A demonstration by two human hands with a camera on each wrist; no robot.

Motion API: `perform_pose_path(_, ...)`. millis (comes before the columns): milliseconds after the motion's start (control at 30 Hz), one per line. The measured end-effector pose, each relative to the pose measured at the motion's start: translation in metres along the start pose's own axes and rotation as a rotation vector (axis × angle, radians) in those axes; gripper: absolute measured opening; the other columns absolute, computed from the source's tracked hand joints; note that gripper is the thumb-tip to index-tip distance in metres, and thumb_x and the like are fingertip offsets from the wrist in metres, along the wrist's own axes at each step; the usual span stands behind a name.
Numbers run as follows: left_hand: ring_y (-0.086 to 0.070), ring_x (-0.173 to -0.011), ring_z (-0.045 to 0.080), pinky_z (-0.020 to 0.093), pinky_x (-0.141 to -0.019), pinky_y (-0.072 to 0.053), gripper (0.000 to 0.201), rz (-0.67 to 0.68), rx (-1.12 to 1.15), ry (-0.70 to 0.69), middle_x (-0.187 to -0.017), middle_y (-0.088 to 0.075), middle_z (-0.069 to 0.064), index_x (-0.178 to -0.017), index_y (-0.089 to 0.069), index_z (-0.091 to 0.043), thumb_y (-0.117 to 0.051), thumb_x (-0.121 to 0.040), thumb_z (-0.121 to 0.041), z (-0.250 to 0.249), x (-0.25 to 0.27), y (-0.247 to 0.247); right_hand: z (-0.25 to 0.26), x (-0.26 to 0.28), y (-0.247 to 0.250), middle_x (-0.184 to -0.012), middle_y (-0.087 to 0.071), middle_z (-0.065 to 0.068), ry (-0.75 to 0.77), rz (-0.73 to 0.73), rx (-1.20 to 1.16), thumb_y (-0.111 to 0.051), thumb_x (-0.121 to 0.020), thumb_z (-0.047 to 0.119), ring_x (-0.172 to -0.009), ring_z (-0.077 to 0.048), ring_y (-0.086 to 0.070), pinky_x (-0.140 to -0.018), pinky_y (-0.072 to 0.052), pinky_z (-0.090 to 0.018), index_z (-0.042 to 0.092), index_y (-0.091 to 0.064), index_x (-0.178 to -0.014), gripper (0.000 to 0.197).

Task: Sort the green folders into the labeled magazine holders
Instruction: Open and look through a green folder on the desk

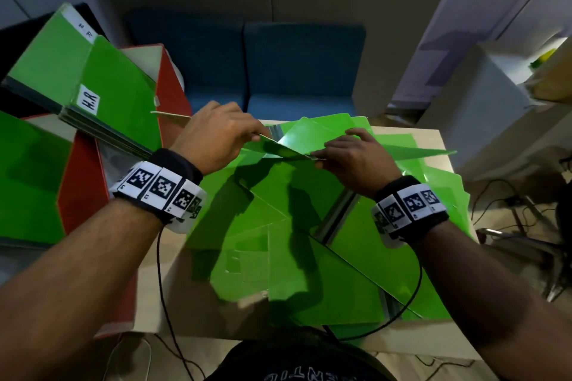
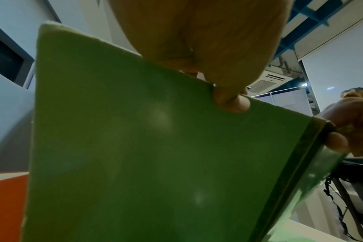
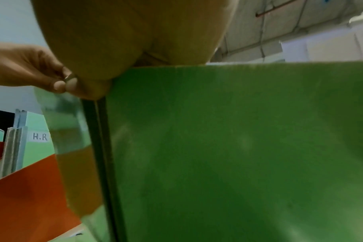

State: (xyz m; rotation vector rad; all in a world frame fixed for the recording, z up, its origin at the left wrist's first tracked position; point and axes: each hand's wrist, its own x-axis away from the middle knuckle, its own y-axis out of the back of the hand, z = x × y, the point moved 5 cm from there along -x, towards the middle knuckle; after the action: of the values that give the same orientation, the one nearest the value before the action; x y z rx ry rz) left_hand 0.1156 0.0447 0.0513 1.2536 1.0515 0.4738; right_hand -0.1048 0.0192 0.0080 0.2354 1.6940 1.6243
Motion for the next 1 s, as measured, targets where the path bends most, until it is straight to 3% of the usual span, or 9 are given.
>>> perform_pose_path(233, -0.049, -0.094, 0.020, 0.036, -0.081, -0.035, 0.019, -0.238, 0.035, 0.003, -0.088, -0.069, -0.006, -0.095, -0.071, -0.023, -0.053, -0.090, -0.022, -0.005, -0.020, 0.029, 0.020, -0.025, 0.049, -0.093, -0.073, 0.005, 0.028, -0.112, -0.114, -0.058, -0.083, 0.045, -0.086, -0.017, -0.068, -0.079, -0.047, -0.041, 0.027, -0.073, -0.098, 0.027)
perform_pose_path(400, -0.050, -0.101, 0.024, 0.040, -0.104, -0.030, 0.022, -0.238, 0.056, 0.017, -0.089, -0.068, -0.001, -0.095, -0.070, -0.017, -0.049, -0.091, -0.022, -0.003, -0.033, 0.031, 0.042, -0.026, 0.053, -0.104, -0.071, 0.003, 0.024, -0.240, -0.139, -0.061, -0.085, 0.051, -0.114, -0.018, -0.060, -0.106, -0.032, -0.050, 0.021, -0.073, -0.095, 0.034)
perform_pose_path(500, -0.054, -0.103, 0.026, 0.043, -0.115, -0.015, 0.026, -0.193, 0.129, 0.048, -0.091, -0.066, 0.003, -0.094, -0.069, -0.014, -0.045, -0.091, -0.023, 0.000, -0.034, 0.021, 0.037, -0.015, 0.052, -0.127, -0.062, -0.001, -0.138, -0.338, -0.067, -0.062, -0.086, 0.047, -0.131, -0.025, -0.046, -0.111, -0.023, -0.055, 0.024, -0.073, -0.091, 0.026)
perform_pose_path(600, -0.056, -0.108, 0.027, 0.043, -0.116, -0.010, 0.029, -0.137, 0.206, 0.061, -0.096, -0.066, 0.006, -0.095, -0.069, -0.011, -0.044, -0.092, -0.026, 0.001, -0.032, 0.011, 0.024, -0.004, 0.050, -0.152, -0.032, -0.013, -0.481, -0.325, -0.050, -0.062, -0.083, 0.054, -0.144, -0.032, -0.022, -0.111, -0.018, -0.059, 0.031, -0.066, -0.113, 0.039)
perform_pose_path(667, -0.057, -0.109, 0.028, 0.046, -0.116, -0.010, 0.019, -0.138, 0.228, 0.059, -0.098, -0.067, 0.007, -0.095, -0.069, -0.010, -0.053, -0.092, -0.019, -0.002, -0.035, 0.005, 0.017, 0.002, 0.047, -0.159, -0.010, -0.018, -0.677, -0.256, -0.206, -0.065, -0.081, 0.055, -0.146, -0.035, -0.010, -0.114, -0.018, -0.052, 0.030, -0.053, -0.132, 0.059)
perform_pose_path(733, -0.058, -0.109, 0.028, 0.047, -0.116, -0.011, 0.010, -0.169, 0.256, 0.066, -0.098, -0.067, 0.008, -0.095, -0.070, -0.010, -0.062, -0.089, -0.008, -0.006, -0.039, 0.000, 0.017, 0.001, 0.044, -0.159, 0.001, -0.020, -0.756, -0.218, -0.440, -0.069, -0.080, 0.049, -0.147, -0.029, -0.009, -0.113, -0.015, -0.024, 0.020, -0.044, -0.140, 0.071)
perform_pose_path(800, -0.059, -0.111, 0.027, 0.044, -0.117, -0.013, 0.012, -0.195, 0.295, 0.066, -0.098, -0.067, 0.008, -0.096, -0.070, -0.010, -0.064, -0.087, -0.004, -0.011, -0.044, -0.004, 0.020, -0.005, 0.042, -0.158, -0.002, -0.022, -0.755, -0.219, -0.525, -0.071, -0.080, 0.045, -0.147, -0.024, -0.009, -0.107, -0.014, -0.012, 0.013, -0.039, -0.142, 0.077)
perform_pose_path(900, -0.056, -0.119, 0.026, 0.041, -0.117, -0.015, 0.015, -0.229, 0.369, 0.045, -0.099, -0.068, 0.008, -0.099, -0.071, -0.009, -0.062, -0.089, -0.003, -0.024, -0.048, -0.008, 0.023, -0.014, 0.041, -0.155, -0.024, -0.020, -0.711, -0.243, -0.542, -0.072, -0.082, 0.036, -0.143, -0.025, -0.025, -0.110, -0.027, -0.027, 0.010, -0.036, -0.142, 0.075)
perform_pose_path(1000, -0.049, -0.130, 0.025, 0.042, -0.118, -0.021, 0.022, -0.260, 0.432, 0.066, -0.115, -0.066, 0.008, -0.111, -0.067, -0.011, -0.059, -0.091, -0.005, -0.035, -0.050, -0.017, 0.029, -0.020, 0.038, -0.132, -0.059, -0.010, -0.656, -0.220, -0.533, -0.067, -0.088, 0.021, -0.118, -0.027, -0.057, -0.093, -0.041, -0.028, 0.012, -0.037, -0.141, 0.061)
